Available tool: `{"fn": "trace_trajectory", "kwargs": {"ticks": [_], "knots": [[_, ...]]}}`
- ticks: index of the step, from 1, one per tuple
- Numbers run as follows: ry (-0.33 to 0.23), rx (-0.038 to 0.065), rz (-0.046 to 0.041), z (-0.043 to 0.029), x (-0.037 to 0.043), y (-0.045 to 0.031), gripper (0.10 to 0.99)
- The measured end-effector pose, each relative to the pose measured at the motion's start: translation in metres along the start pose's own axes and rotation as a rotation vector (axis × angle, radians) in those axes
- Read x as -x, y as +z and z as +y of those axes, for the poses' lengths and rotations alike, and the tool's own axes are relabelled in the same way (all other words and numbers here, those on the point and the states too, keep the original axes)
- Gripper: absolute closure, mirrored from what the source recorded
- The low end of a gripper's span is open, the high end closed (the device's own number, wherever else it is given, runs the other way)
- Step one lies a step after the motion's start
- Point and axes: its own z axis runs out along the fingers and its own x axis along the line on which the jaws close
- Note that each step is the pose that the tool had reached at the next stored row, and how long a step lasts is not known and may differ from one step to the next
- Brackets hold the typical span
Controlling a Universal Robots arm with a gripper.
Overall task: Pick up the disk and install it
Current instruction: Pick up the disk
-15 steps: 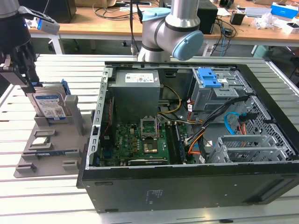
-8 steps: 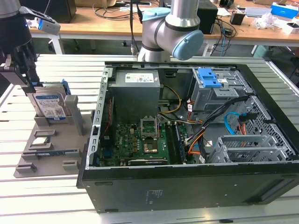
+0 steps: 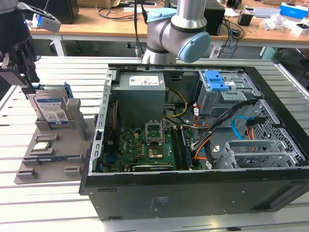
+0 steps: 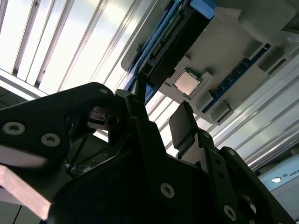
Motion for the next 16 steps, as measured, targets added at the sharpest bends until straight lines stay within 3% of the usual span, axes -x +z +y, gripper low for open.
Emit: {"fn": "trace_trajectory", "kwargs": {"ticks": [5, 11, 16], "knots": [[0.0, 0.002, -0.0018, -0.0011, 0.0023, 0.0017, 0.604], [0.0, 0.008, -0.0024, -0.006, 0.0127, 0.0085, 0.604], [0.0, 0.011, -0.0027, -0.008, 0.015, 0.0166, 0.604]]}}
